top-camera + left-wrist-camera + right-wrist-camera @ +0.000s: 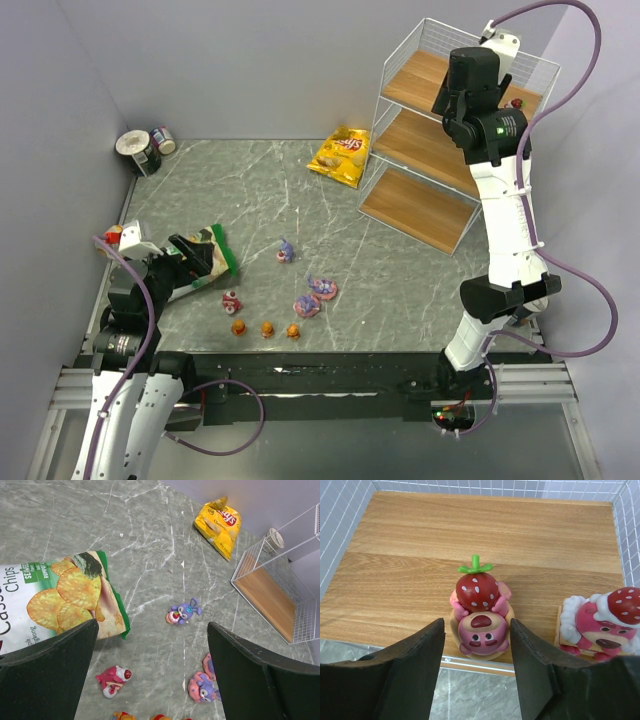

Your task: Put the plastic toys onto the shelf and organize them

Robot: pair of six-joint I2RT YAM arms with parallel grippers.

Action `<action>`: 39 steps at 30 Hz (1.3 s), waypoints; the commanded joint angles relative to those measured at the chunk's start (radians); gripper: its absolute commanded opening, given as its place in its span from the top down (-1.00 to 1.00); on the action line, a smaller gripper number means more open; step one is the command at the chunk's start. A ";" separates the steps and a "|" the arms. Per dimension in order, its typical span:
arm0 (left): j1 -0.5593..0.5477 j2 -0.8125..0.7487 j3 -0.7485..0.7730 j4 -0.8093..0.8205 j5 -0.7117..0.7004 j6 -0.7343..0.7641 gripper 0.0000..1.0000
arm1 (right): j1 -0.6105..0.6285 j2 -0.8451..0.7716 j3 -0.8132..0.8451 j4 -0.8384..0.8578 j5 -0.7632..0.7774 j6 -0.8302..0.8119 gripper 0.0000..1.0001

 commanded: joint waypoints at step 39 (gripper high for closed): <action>0.005 -0.034 0.016 -0.010 -0.081 -0.035 -0.93 | 0.718 -0.513 -1.241 0.799 -0.537 -0.032 -0.79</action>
